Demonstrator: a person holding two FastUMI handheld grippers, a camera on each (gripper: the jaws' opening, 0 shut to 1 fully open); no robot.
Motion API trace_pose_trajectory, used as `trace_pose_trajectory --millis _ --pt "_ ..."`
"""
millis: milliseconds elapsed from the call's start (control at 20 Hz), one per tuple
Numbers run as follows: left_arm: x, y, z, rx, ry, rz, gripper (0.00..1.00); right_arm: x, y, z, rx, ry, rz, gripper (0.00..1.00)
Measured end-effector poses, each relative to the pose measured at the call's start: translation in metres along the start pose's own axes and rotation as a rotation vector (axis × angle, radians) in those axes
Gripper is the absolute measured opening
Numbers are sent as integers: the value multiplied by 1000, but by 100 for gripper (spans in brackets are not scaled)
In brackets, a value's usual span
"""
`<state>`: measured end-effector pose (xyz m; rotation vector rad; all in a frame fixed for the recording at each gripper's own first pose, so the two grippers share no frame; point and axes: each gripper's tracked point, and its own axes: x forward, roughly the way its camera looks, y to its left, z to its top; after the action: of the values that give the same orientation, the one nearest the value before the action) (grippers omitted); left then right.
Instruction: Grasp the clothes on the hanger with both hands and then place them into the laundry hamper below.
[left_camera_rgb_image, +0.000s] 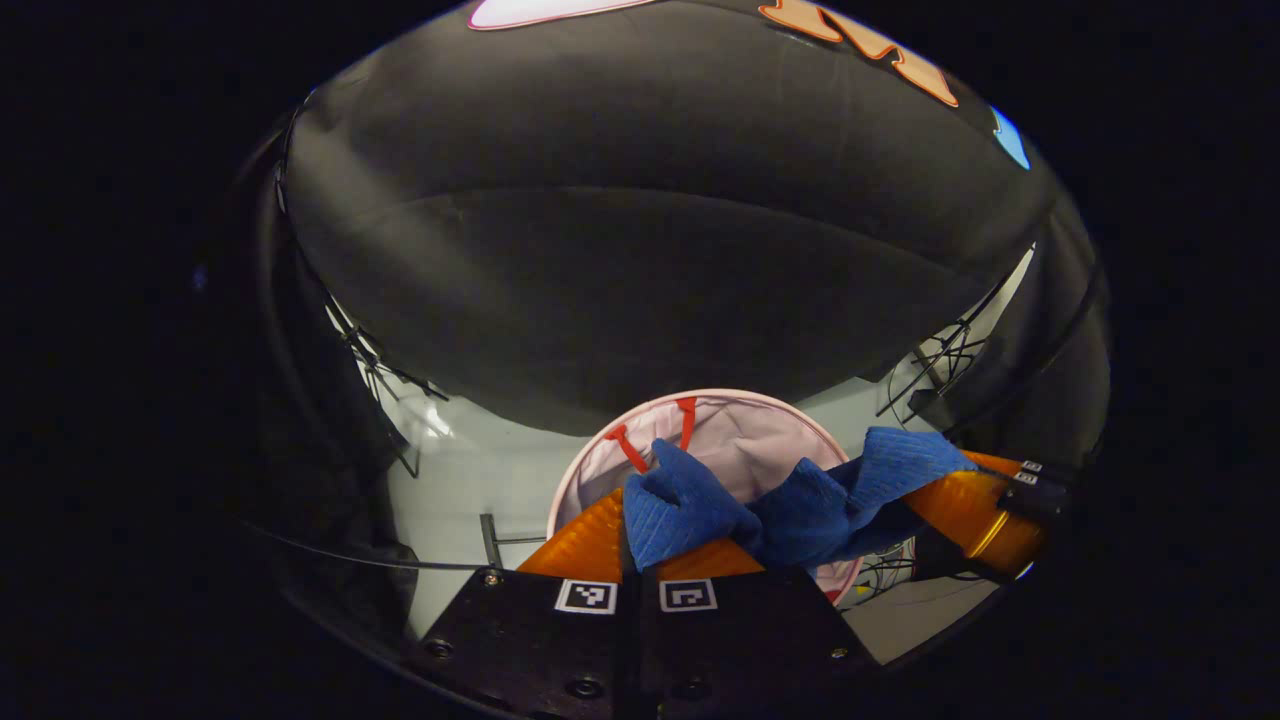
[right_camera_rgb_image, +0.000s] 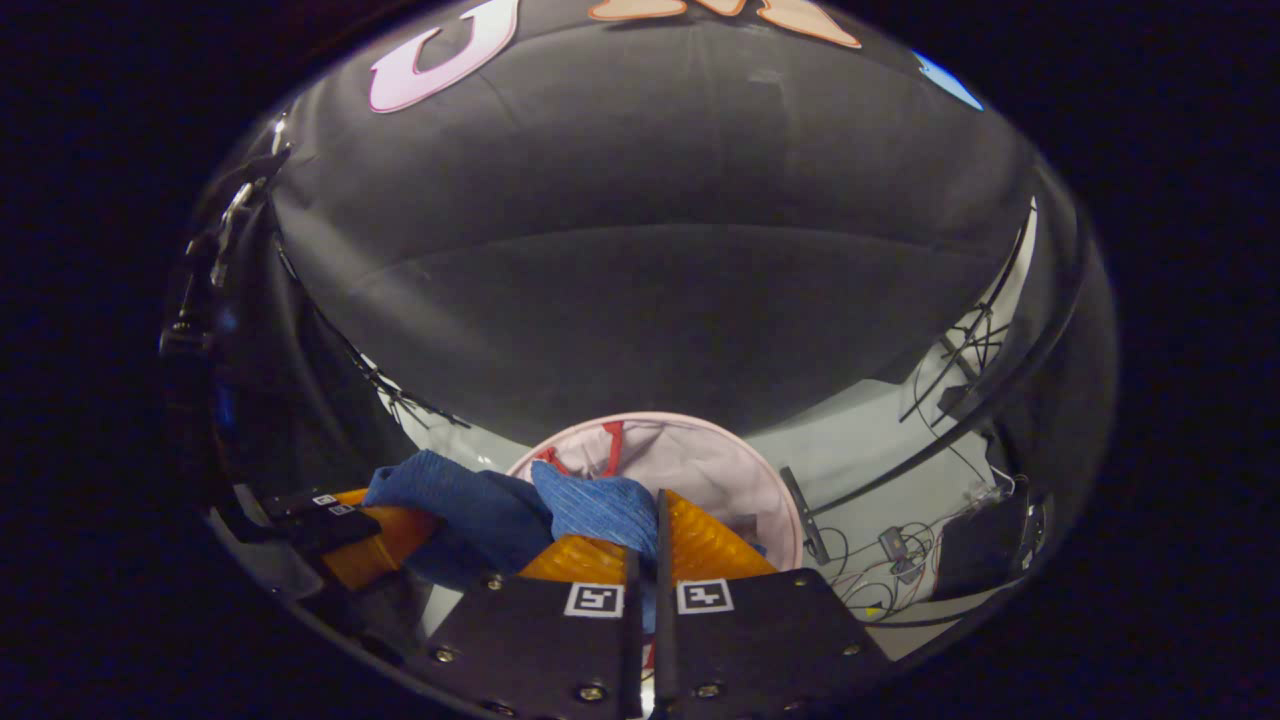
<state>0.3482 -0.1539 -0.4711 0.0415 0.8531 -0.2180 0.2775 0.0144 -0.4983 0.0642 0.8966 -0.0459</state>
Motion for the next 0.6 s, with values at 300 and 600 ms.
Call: trace_pose_trajectory --millis 300,600 --pt "1 0 -15 -28 79 -30 17 -18 4 0 37 26 -17 10" --pt "-46 -1 -3 55 54 -66 82 -79 14 18 74 -18 -30 32"
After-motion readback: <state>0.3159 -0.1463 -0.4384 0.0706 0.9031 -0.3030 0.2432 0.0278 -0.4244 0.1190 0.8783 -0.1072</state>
